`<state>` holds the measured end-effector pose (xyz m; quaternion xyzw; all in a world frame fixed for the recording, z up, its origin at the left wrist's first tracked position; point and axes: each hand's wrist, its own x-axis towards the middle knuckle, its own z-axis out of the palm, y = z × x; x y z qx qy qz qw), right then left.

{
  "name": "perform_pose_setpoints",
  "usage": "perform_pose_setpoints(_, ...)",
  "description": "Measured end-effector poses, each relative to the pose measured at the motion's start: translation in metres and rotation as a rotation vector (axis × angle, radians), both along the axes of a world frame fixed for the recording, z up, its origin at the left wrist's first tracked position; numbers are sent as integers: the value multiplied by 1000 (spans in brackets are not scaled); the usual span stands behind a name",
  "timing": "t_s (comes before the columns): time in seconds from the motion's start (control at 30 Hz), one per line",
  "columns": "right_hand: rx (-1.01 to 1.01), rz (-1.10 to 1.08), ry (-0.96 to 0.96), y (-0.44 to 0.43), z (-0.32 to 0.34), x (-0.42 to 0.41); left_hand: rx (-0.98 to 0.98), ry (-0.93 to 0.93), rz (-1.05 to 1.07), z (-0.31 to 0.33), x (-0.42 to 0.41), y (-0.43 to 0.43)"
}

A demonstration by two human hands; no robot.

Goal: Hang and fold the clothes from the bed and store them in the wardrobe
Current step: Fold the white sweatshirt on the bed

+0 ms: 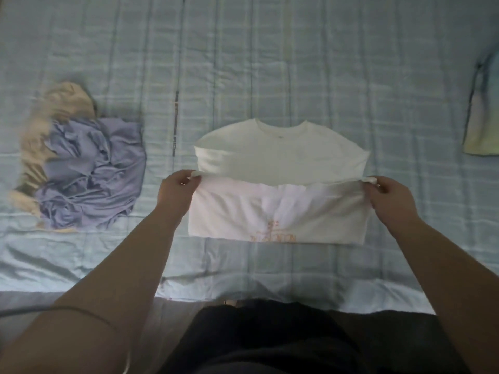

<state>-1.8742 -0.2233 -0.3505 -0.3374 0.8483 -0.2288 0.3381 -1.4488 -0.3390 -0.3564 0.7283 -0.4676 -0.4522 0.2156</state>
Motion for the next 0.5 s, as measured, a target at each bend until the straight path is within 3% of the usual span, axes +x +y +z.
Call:
perform_pose_setpoints(0.1,-15,66,155,-41,-21,-15,-31,-27,16,-19,-13,-46)
perform_pose_setpoints(0.3,-68,-66,200,-112,-76,-24,-25,119,113,-71,-31,-119)
perform_pose_setpoints(0.5,-52,-63,332,-161,-136,-40,-110,-57,-24,-127,-47,-174)
